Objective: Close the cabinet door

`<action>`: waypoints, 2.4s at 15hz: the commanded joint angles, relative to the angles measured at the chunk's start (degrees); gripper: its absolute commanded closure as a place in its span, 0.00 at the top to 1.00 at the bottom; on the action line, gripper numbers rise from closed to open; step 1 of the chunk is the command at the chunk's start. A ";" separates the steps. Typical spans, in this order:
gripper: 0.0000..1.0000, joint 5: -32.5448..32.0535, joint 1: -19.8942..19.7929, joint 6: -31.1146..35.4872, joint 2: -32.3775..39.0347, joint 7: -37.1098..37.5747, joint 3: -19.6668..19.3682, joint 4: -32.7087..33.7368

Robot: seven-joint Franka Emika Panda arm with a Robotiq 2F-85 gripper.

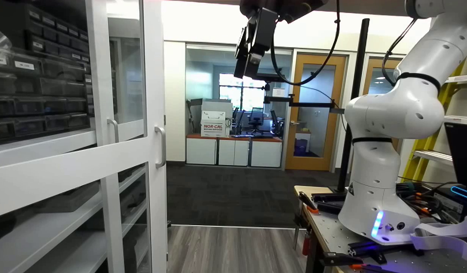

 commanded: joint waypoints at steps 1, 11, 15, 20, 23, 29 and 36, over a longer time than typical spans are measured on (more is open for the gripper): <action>1.00 -0.37 0.63 -0.10 0.13 0.33 -0.48 0.11; 1.00 -0.37 0.63 -0.10 0.13 0.33 -0.48 0.11; 1.00 -0.37 0.63 -0.10 0.13 0.33 -0.48 0.11; 1.00 -0.44 0.64 -0.12 0.12 0.33 -0.45 0.13; 1.00 -0.44 0.57 0.10 0.27 0.52 -0.41 0.13; 1.00 -3.19 -1.73 1.78 1.10 7.04 1.37 -0.13; 1.00 -5.50 -4.84 8.73 4.36 19.19 2.54 -1.55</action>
